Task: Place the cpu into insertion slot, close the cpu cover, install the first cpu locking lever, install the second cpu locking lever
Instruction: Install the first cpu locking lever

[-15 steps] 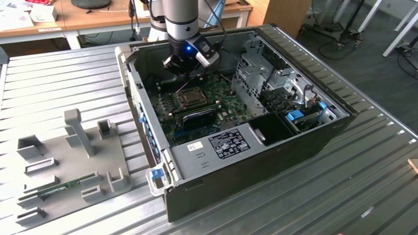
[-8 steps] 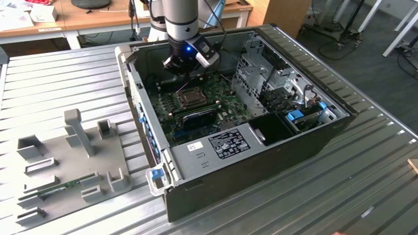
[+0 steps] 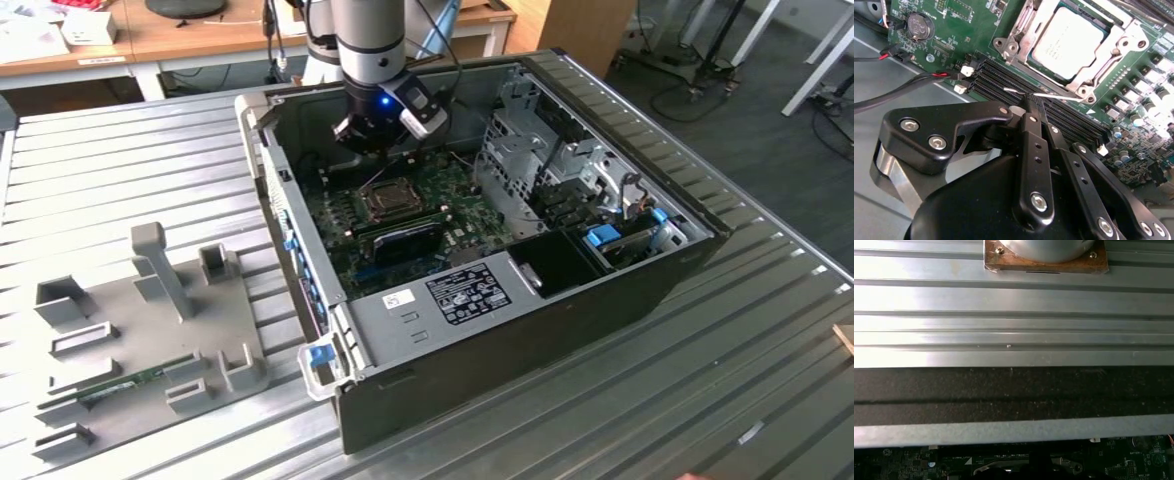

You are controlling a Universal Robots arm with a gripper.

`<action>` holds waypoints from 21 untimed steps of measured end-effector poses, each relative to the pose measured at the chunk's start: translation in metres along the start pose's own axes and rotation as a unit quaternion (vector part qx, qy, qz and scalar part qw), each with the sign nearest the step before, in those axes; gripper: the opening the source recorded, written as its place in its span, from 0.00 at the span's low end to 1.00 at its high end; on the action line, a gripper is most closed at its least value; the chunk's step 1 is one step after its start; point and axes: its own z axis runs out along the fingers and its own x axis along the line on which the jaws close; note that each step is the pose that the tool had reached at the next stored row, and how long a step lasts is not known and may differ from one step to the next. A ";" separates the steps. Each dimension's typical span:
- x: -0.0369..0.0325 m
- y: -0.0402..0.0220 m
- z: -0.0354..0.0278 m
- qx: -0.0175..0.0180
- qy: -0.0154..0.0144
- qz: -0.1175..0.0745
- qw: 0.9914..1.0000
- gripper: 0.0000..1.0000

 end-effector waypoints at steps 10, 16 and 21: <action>-0.0014 -0.0012 0.0074 0.000 0.000 0.000 1.000 0.10; -0.0051 -0.0017 0.0118 0.000 0.000 0.000 1.000 0.10; -0.0051 -0.0016 0.0122 -0.001 0.000 0.000 1.000 0.10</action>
